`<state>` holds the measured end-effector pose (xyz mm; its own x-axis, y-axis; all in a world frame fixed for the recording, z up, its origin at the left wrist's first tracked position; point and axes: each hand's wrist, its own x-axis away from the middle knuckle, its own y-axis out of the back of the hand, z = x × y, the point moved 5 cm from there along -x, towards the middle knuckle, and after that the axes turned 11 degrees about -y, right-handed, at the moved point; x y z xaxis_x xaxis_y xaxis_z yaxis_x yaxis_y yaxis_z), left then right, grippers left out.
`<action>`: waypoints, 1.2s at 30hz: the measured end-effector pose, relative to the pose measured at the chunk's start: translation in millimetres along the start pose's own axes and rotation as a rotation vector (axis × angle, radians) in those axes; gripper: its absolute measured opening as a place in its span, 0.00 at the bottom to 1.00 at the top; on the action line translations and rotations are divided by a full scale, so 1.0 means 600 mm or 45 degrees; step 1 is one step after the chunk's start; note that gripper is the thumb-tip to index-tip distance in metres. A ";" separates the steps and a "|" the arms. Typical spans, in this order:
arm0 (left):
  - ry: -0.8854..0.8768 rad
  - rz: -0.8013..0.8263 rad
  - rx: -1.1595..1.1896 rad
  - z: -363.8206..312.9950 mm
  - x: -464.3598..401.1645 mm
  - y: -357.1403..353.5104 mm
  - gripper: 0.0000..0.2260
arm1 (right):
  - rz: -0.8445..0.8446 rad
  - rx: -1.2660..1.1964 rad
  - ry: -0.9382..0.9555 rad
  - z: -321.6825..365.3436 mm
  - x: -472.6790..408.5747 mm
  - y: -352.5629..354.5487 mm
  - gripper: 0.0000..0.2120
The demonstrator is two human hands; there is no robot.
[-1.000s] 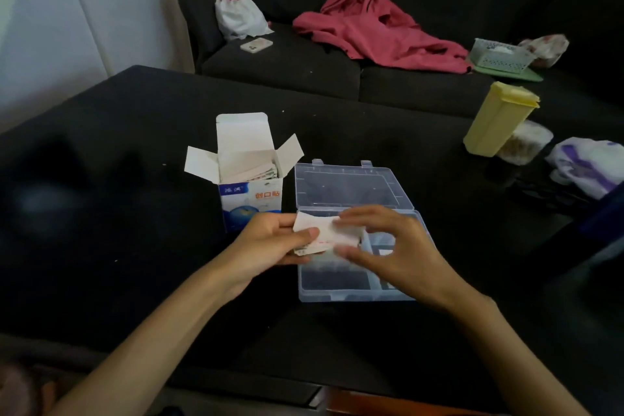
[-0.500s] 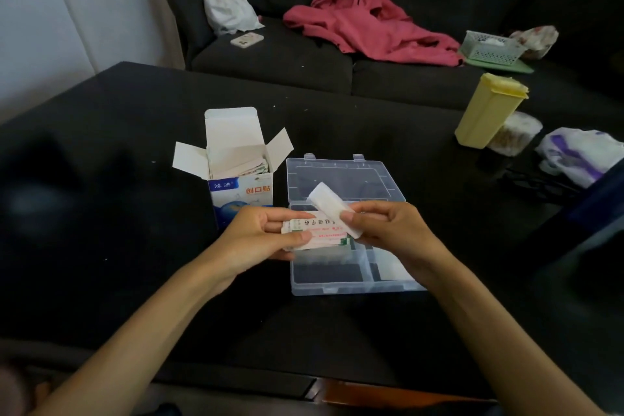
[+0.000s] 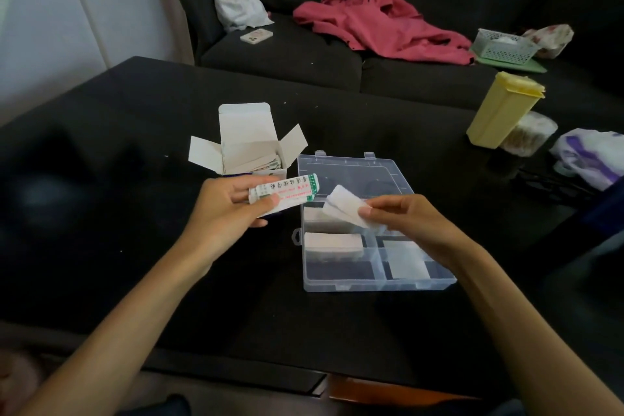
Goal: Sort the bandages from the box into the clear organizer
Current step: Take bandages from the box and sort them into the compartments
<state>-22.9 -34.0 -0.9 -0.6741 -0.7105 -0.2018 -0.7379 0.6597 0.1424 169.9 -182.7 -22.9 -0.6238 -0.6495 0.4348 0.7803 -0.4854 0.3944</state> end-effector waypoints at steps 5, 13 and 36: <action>0.011 0.000 0.003 0.003 -0.005 -0.003 0.14 | -0.038 0.497 0.323 0.019 0.005 -0.031 0.08; 0.061 0.007 -0.018 0.010 -0.006 -0.006 0.14 | -0.136 0.764 0.506 0.023 0.007 -0.050 0.08; 0.193 0.295 0.210 0.026 0.013 -0.082 0.12 | 0.095 -0.231 -0.028 0.021 0.019 -0.036 0.06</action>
<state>8.8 -68.5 -24.5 -0.8300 -0.5567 -0.0339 -0.5572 0.8303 0.0065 145.1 -172.5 -16.4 -0.5630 -0.6756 0.4761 0.8186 -0.5350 0.2089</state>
